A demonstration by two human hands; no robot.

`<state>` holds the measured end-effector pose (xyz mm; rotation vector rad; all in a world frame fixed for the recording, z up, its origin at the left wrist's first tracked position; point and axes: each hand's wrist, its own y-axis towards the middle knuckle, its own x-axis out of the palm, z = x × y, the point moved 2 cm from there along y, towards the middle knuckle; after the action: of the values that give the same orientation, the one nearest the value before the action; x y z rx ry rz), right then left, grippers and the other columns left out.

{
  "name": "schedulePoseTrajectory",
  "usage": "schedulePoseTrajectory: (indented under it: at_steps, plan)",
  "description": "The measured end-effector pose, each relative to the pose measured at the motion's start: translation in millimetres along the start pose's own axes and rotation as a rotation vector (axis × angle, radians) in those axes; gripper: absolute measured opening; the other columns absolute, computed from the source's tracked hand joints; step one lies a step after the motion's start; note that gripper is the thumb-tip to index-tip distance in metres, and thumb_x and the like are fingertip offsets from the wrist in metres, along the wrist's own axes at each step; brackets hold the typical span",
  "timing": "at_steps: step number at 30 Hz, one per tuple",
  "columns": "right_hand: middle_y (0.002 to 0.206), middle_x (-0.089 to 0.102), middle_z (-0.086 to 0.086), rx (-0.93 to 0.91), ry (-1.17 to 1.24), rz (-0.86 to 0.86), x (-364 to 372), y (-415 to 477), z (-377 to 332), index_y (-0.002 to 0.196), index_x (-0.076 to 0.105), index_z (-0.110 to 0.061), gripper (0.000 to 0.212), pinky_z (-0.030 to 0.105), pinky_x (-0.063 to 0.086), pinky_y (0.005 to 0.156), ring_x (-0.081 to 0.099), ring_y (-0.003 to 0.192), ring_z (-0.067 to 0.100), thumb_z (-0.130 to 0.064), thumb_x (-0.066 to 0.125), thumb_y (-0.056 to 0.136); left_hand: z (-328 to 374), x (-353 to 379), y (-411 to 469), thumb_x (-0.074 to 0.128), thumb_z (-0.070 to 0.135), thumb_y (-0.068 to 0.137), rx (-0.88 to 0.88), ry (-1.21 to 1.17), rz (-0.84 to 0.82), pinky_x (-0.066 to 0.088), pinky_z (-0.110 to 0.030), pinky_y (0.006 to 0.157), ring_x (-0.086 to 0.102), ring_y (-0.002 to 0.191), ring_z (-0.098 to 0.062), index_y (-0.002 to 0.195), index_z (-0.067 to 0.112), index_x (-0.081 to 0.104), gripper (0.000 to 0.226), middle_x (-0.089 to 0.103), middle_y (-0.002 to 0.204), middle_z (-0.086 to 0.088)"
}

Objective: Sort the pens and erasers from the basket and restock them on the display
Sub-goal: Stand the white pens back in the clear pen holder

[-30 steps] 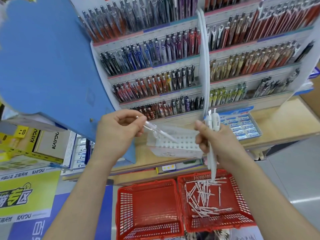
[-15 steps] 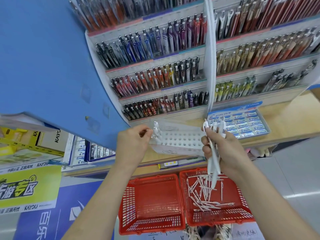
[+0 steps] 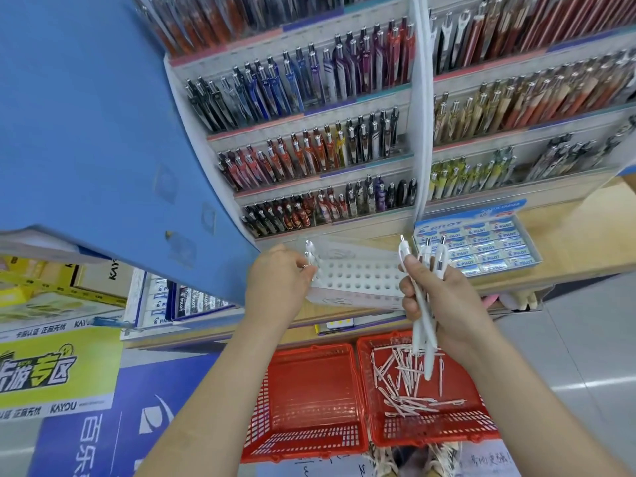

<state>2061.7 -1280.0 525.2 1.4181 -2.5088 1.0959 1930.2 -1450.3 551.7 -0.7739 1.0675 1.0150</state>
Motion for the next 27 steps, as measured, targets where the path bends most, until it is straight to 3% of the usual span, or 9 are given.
schedulePoseTrajectory:
  at_steps: [4, 9, 12, 14, 17, 20, 27]
  plan:
    - [0.058, 0.05, 0.004, -0.018, -0.038, -0.028, 4.5, -1.8, 2.1, 0.093, 0.061, -0.005, 0.023, 0.021, 0.035, 0.04, 0.04, 0.042, 0.013, -0.028, 0.06, 0.092, 0.3, 2.1, 4.0, 0.067, 0.031, 0.084, -0.031, 0.011, -0.009, 0.043, -0.03, 0.071, 0.059, 0.083, -0.022, 0.09, 0.019, 0.076, 0.018, 0.063, 0.09, -0.002]
    - [0.06, 0.051, 0.008, 0.019, -0.067, -0.093, 11.9, -7.6, 1.3, 0.098, 0.063, 0.0, 0.026, 0.023, 0.032, 0.04, 0.038, 0.042, 0.015, -0.024, 0.057, 0.093, 5.4, -5.6, -7.6, 0.062, 0.04, 0.086, -0.047, 0.055, 0.003, 0.044, -0.031, 0.073, 0.06, 0.084, -0.02, 0.104, 0.023, 0.071, 0.027, 0.062, 0.095, -0.001]
    - [0.062, 0.053, 0.008, -0.024, -0.13, -0.184, 18.1, -13.4, -3.5, 0.089, 0.062, -0.004, 0.02, 0.024, 0.032, 0.042, 0.037, 0.042, 0.016, -0.023, 0.057, 0.093, 19.8, -19.7, -18.5, 0.06, 0.038, 0.088, 0.006, -0.244, 0.001, 0.049, -0.031, 0.07, 0.059, 0.073, -0.012, 0.095, 0.028, 0.071, 0.017, 0.066, 0.079, 0.007]
    - [0.06, 0.053, 0.007, -0.061, -0.161, -0.252, 24.4, -16.9, -6.5, 0.08, 0.06, -0.01, 0.017, 0.023, 0.031, 0.042, 0.037, 0.04, 0.015, -0.02, 0.055, 0.094, 34.5, -24.3, -23.9, 0.062, 0.036, 0.088, 0.001, -0.563, -0.18, 0.05, -0.03, 0.066, 0.059, 0.067, -0.011, 0.092, 0.029, 0.071, 0.012, 0.068, 0.075, 0.003]
    - [0.06, 0.053, 0.008, -0.076, -0.205, -0.332, 31.2, -19.7, -9.4, 0.078, 0.057, -0.01, 0.018, 0.023, 0.031, 0.041, 0.039, 0.04, 0.015, -0.021, 0.057, 0.092, 49.0, -27.5, -29.6, 0.063, 0.023, 0.089, -0.071, -0.863, -0.365, 0.042, -0.024, 0.05, 0.045, 0.052, -0.012, 0.098, 0.013, 0.069, 0.015, 0.055, 0.062, -0.003]
    - [0.061, 0.054, 0.009, -0.056, -0.237, -0.389, 29.4, -22.4, -13.0, 0.077, 0.059, -0.01, 0.021, 0.022, 0.031, 0.041, 0.04, 0.04, 0.014, -0.028, 0.06, 0.087, 41.4, -33.0, -28.5, 0.064, 0.014, 0.088, -0.156, -0.949, -0.296, 0.043, -0.02, 0.046, 0.047, 0.049, -0.01, 0.092, 0.005, 0.068, 0.011, 0.055, 0.059, -0.002]
    - [0.059, 0.052, 0.007, -0.087, -0.285, -0.328, 11.7, -17.6, -15.2, 0.078, 0.061, -0.011, 0.019, 0.022, 0.03, 0.042, 0.035, 0.042, 0.014, -0.029, 0.063, 0.083, 18.3, -49.0, -27.8, 0.063, 0.007, 0.086, -0.15, -0.979, -0.204, 0.055, -0.024, 0.058, 0.059, 0.059, -0.014, 0.09, 0.006, 0.07, 0.008, 0.063, 0.066, -0.006]
